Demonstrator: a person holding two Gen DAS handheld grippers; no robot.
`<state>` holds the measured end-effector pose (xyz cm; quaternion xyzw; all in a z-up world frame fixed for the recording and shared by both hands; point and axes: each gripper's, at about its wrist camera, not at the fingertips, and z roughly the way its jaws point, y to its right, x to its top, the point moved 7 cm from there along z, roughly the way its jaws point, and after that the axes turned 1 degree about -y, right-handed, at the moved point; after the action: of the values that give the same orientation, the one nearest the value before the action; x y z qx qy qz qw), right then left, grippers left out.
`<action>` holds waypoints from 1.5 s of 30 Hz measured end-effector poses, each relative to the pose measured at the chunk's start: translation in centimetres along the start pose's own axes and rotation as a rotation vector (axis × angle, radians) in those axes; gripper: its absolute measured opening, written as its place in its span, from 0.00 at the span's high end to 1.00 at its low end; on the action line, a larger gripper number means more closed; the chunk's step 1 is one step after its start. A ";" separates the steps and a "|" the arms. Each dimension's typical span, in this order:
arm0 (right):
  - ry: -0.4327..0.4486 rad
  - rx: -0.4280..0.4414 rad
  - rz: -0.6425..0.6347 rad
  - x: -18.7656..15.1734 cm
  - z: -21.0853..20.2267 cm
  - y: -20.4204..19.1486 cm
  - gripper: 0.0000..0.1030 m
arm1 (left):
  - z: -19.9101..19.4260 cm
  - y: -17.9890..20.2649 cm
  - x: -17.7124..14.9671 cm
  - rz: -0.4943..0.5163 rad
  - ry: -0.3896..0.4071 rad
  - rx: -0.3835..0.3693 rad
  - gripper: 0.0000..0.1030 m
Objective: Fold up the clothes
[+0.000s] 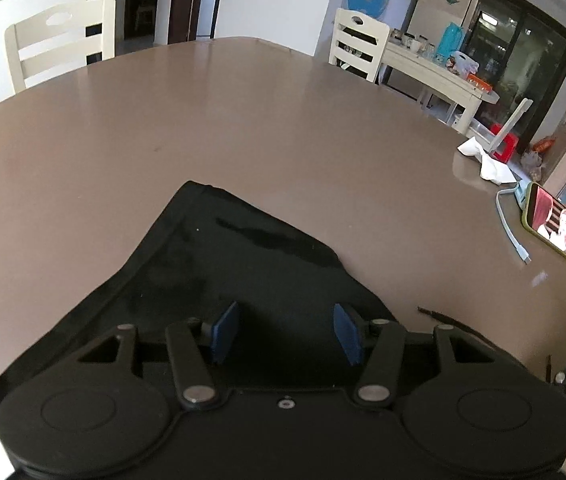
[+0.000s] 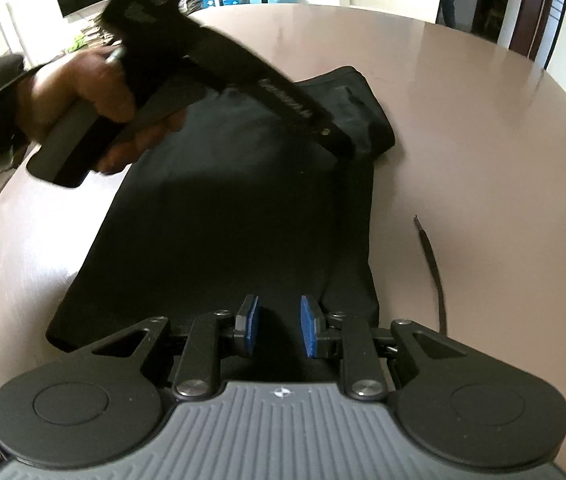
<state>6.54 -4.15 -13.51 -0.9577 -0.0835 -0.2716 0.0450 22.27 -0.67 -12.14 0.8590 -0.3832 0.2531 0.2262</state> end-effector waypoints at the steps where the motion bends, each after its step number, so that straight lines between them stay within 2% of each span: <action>1: 0.000 0.001 0.000 0.0 0.1 0.0 0.75 | 0.0 -0.1 0.1 0.000 -0.001 0.002 0.50; 6: -0.008 0.017 0.012 0.0 0.1 0.4 0.75 | 0.0 -0.1 0.0 0.013 -0.001 0.019 0.49; 22: -0.029 0.035 0.053 -0.5 -1.6 0.2 0.75 | 0.2 -0.1 0.5 -0.002 0.001 0.009 0.49; 25: 0.013 0.034 0.059 0.7 -2.1 0.4 0.76 | -0.7 -0.1 1.0 -0.023 0.030 -0.006 0.49; 30: 0.028 -0.027 0.045 2.2 -0.6 1.3 0.76 | -0.1 0.0 1.1 -0.015 0.008 0.000 0.49; 34: -0.001 -0.009 0.063 2.0 0.4 1.7 0.76 | 0.6 0.1 0.8 -0.021 -0.004 0.001 0.49; 45: 0.005 -0.007 0.043 1.6 0.3 1.6 0.75 | 0.8 0.2 0.9 -0.008 -0.009 0.012 0.49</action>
<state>8.31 -5.45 -12.95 -0.9588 -0.0620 -0.2731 0.0475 22.78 -1.74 -12.18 0.8630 -0.3792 0.2507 0.2205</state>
